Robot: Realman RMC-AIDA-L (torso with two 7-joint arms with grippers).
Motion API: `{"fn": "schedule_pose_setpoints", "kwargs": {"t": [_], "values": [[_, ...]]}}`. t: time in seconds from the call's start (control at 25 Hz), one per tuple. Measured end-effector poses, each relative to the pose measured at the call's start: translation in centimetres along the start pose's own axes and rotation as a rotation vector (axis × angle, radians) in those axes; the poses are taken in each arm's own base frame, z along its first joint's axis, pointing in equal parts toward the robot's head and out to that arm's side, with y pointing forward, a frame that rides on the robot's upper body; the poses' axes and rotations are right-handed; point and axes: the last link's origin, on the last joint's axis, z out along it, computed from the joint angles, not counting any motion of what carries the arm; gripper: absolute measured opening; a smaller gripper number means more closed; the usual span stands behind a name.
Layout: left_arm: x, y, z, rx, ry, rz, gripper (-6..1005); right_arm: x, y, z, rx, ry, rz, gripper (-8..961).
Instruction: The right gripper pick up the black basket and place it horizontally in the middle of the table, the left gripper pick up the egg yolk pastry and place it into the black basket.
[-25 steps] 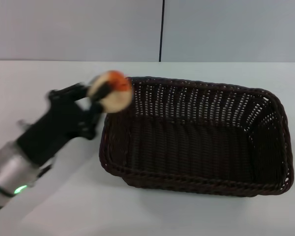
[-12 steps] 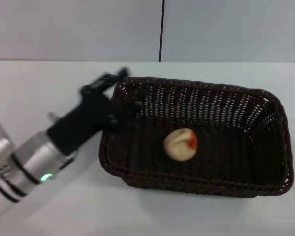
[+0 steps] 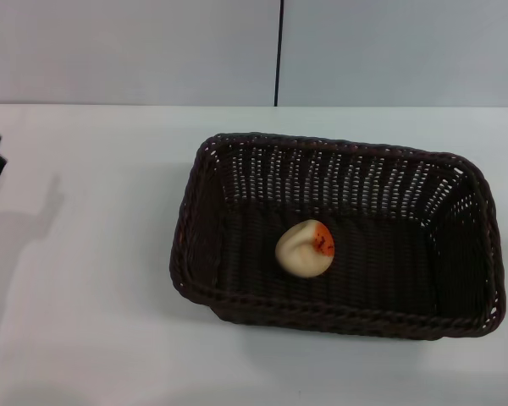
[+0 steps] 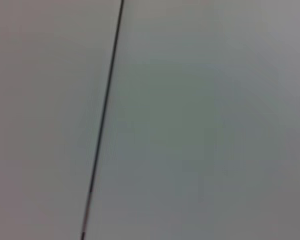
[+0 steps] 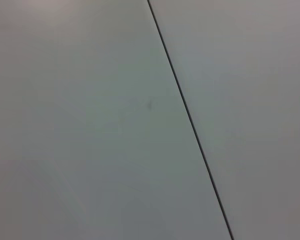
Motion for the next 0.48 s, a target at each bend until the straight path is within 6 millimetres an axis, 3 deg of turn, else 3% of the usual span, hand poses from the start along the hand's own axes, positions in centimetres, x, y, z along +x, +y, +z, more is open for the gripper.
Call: {"fn": "schedule_pose_setpoints", "kwargs": {"t": [0.16, 0.48], "values": [[-0.2, -1.0, -1.8, 0.058, -0.016, 0.016, 834, 0.2, -0.1, 0.3, 0.011, 0.005, -0.017, 840], [-0.4, -0.9, -2.8, 0.071, -0.029, 0.079, 833, 0.4, 0.1, 1.0, 0.000, 0.002, -0.014, 840]]}}
